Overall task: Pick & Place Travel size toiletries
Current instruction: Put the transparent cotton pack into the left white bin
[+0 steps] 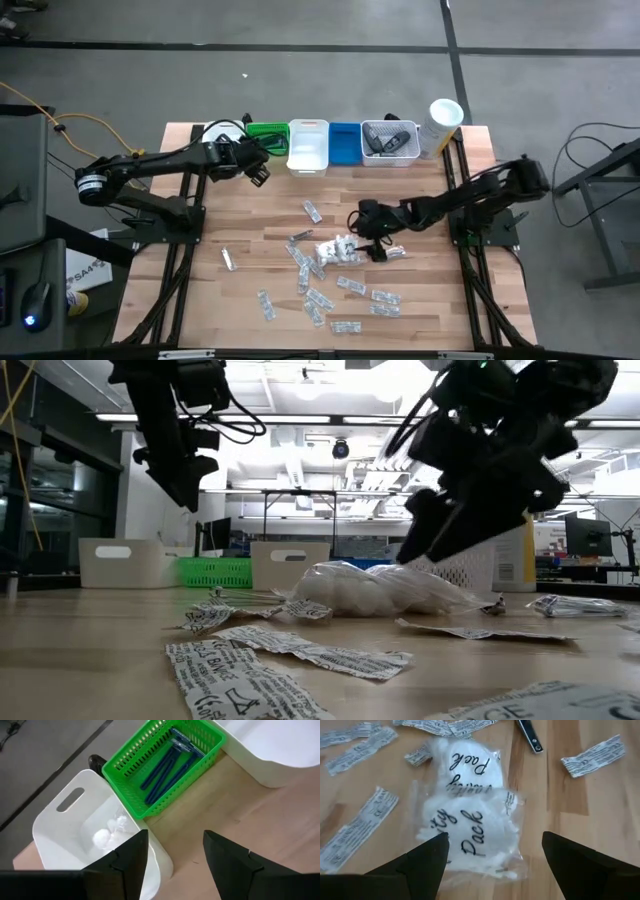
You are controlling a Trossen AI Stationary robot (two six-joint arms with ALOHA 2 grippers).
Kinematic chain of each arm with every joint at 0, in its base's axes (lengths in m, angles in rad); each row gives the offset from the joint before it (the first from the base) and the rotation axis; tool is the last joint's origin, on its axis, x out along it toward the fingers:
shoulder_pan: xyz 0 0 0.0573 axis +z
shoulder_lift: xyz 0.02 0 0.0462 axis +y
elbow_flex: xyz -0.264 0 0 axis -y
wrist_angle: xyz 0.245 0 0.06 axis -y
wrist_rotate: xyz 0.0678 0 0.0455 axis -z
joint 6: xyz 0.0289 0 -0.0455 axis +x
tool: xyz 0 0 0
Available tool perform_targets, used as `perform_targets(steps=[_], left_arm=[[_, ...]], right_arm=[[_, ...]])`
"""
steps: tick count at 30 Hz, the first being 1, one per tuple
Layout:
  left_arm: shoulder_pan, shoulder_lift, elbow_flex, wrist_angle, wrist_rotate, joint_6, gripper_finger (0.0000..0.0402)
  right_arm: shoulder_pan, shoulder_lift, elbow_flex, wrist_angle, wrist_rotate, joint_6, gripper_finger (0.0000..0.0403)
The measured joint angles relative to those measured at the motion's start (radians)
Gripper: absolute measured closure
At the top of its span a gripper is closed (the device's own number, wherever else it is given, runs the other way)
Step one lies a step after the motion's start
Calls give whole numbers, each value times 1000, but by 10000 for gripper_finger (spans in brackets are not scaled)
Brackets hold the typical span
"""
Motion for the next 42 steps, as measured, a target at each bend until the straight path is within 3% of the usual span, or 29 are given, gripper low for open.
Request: perform_targets(steps=[7, 12, 16, 27, 35, 42], left_arm=[[0, 0, 0, 0, 19, 2, 215], [0, 0, 0, 0, 19, 2, 215], [0, 0, 0, 0, 27, 2, 215], [0, 0, 0, 0, 35, 2, 215], [0, 0, 0, 4, 57, -1, 215], [0, 2, -1, 109, 139, 22, 215]], right_arm=[[-5, 104, 1, 62, -34, 19, 92], [-5, 155, 3, 95, -40, 46, 125], [-5, 159, 4, 83, -30, 71, 182], [-15, 127, 4, 39, -31, 82, 387], [-64, -26, 0, -57, -29, 86, 397], [-118, -127, 0, -7, 112, 4, 398]])
